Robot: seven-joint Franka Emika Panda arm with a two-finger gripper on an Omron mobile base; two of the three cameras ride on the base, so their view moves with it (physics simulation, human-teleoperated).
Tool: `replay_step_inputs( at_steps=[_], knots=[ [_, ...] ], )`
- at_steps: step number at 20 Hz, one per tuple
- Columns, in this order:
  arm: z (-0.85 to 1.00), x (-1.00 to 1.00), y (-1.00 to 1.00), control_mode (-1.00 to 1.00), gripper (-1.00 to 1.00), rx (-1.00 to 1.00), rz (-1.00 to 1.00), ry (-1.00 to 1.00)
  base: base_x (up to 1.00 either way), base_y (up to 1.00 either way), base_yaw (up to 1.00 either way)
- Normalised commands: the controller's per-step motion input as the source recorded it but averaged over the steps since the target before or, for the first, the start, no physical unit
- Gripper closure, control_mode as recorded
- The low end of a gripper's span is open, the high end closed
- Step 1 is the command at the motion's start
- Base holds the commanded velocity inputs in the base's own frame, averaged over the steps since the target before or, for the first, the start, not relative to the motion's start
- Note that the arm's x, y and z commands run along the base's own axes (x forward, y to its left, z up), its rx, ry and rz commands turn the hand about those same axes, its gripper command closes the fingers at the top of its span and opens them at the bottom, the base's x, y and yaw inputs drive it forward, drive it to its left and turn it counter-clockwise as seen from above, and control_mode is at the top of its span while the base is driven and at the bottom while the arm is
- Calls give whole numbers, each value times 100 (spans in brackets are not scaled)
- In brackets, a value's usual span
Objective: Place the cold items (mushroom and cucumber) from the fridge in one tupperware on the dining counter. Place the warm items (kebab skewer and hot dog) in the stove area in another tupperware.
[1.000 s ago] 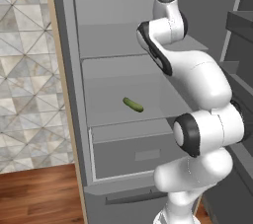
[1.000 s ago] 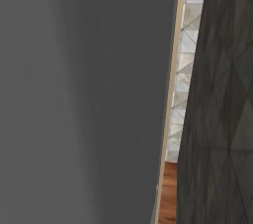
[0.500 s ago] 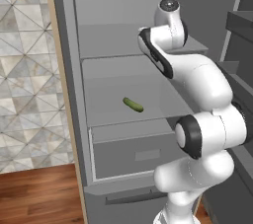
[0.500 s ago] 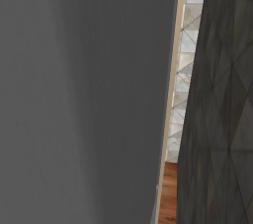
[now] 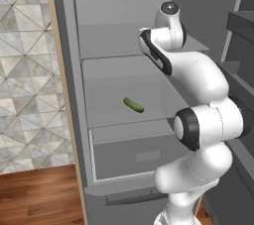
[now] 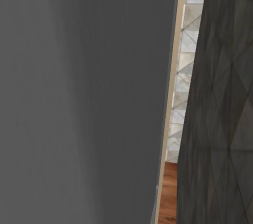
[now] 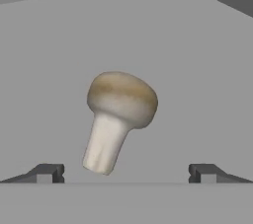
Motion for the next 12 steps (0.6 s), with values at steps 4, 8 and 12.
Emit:
replay_step_inputs(
  at_steps=[4,8,12],
  knots=[
    [0,6,0,-100,-100,0,0,0,0,0,0],
    [-1,36,0,-100,-100,0,0,0,0,0,0],
    [0,26,0,-100,-100,0,0,0,0,0,0]
  ],
)
